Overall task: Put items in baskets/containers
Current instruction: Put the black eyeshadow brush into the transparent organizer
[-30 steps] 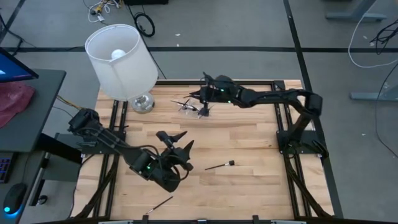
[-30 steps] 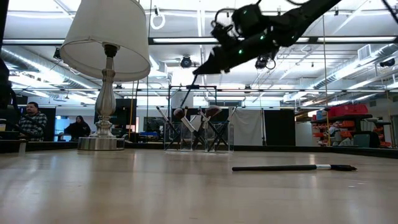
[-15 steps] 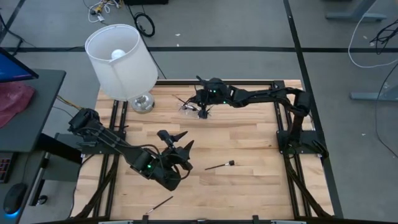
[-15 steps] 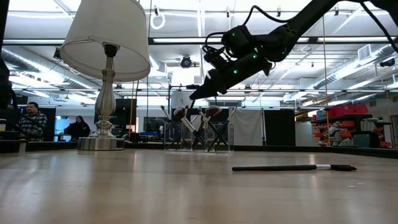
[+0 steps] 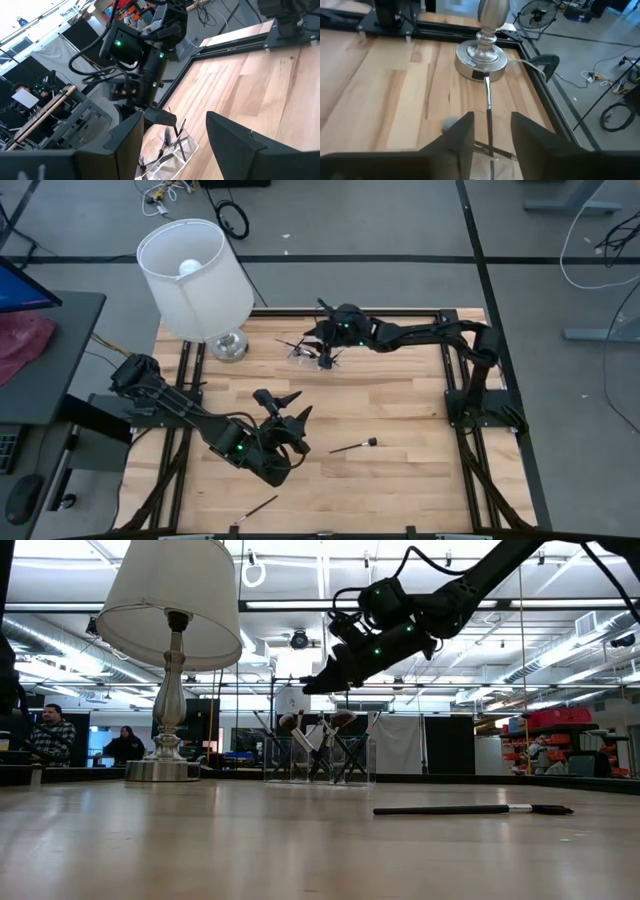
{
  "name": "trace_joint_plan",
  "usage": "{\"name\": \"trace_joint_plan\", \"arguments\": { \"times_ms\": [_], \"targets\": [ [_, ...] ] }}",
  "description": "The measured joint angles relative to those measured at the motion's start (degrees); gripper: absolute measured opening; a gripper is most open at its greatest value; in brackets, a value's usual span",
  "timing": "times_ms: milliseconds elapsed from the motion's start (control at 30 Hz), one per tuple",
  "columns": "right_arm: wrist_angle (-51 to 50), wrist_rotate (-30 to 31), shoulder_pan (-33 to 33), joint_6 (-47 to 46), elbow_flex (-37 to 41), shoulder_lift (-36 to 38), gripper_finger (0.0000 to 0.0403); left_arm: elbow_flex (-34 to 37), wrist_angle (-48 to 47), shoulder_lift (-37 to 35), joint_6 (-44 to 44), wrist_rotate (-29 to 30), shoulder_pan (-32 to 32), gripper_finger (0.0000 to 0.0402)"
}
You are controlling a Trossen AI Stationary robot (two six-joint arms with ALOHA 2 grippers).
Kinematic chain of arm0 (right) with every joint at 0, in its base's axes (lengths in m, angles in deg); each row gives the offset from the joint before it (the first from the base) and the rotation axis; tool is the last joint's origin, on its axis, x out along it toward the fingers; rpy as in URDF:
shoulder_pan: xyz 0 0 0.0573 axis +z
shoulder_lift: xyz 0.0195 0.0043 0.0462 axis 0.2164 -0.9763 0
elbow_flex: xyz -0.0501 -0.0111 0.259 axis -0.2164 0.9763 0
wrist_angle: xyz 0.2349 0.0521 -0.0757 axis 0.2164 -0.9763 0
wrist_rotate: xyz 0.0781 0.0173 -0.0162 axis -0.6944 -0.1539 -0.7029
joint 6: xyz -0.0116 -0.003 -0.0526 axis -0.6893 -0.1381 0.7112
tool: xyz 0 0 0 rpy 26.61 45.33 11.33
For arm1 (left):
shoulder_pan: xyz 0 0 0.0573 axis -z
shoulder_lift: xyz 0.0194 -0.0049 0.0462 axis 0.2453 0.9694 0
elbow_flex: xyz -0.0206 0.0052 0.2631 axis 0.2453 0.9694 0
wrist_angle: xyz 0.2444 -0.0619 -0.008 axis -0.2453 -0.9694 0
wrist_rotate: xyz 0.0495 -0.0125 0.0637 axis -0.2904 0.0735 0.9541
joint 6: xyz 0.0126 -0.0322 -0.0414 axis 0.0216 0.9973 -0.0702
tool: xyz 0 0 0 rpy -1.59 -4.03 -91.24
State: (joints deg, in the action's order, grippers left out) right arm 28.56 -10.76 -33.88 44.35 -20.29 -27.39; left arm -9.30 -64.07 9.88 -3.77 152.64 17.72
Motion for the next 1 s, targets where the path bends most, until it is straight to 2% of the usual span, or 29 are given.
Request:
{"name": "trace_joint_plan", "arguments": {
  "times_ms": [200,400,633,800,1000],
  "targets": [
    [-6.39,0.05,2.76,-1.24,0.01,4.91,0.0152,0.00,-0.01,0.00,0.01,0.00,0.00,0.0220],
    [-16.16,0.02,6.72,-2.75,0.02,15.49,0.0155,0.00,0.00,0.00,0.01,0.00,0.00,0.0220],
    [-33.57,-0.01,11.69,-11.64,0.02,26.86,0.0155,0.00,0.20,0.04,0.01,0.00,0.00,0.0220],
    [-45.47,0.02,16.45,-13.90,0.14,28.59,0.0155,0.00,0.27,0.04,0.01,0.00,0.00,0.0220],
    [-41.48,-0.11,21.97,-14.95,7.02,28.56,0.0155,0.00,0.44,0.04,0.01,-0.02,0.00,0.0220]
  ]
}}
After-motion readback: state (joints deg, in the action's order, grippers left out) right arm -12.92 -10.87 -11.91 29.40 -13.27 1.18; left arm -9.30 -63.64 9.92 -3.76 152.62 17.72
